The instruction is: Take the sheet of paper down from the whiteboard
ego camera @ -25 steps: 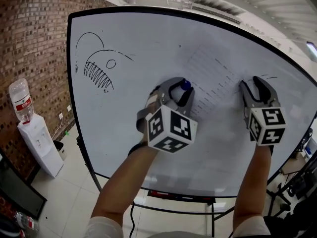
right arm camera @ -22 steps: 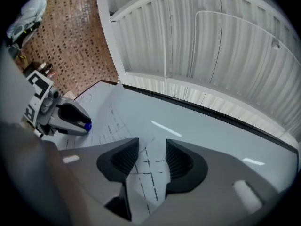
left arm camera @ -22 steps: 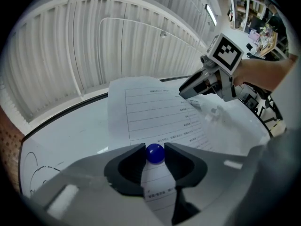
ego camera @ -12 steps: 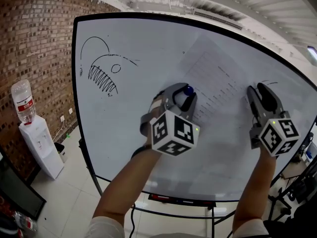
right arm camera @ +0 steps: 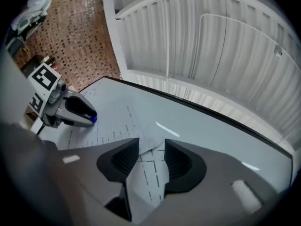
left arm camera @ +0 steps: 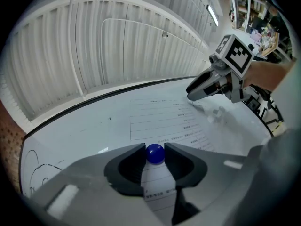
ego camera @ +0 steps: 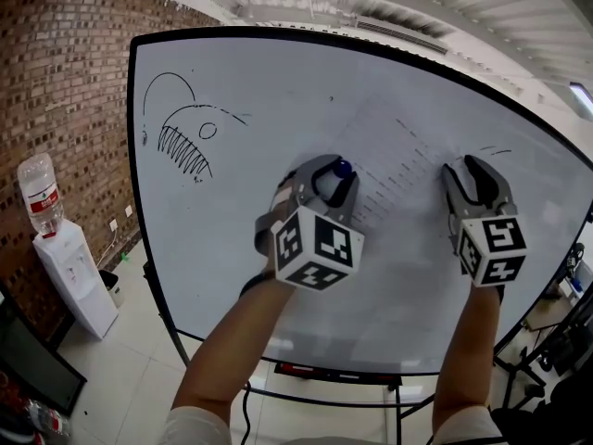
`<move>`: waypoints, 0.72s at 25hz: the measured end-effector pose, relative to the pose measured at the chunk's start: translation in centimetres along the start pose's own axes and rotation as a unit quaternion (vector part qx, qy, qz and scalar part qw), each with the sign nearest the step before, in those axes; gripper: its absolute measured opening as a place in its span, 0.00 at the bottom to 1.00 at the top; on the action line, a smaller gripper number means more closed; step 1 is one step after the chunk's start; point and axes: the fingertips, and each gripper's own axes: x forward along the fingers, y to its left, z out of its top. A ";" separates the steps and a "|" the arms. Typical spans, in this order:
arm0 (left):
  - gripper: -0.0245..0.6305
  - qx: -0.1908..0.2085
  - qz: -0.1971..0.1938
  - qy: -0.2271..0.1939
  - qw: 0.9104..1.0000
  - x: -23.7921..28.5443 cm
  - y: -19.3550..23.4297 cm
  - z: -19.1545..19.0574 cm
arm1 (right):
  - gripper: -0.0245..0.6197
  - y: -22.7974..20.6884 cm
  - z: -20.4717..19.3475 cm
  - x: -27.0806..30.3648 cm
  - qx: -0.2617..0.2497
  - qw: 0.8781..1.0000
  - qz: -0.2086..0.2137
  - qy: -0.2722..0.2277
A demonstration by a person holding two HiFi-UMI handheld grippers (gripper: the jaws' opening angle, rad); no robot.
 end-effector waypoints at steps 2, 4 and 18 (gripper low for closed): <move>0.24 0.000 0.002 0.001 1.000 0.0 0.1 0.0 | 0.30 0.2 0.2 0.7 0.007 1.000 0.006 0.000; 0.24 0.002 0.002 0.003 1.000 0.0 0.1 0.0 | 0.30 0.0 0.1 1.2 -0.004 1.000 -0.003 0.009; 0.24 0.000 -0.002 -0.005 1.000 -0.1 -0.1 0.2 | 0.05 1.8 0.9 2.2 -0.091 0.995 0.013 0.036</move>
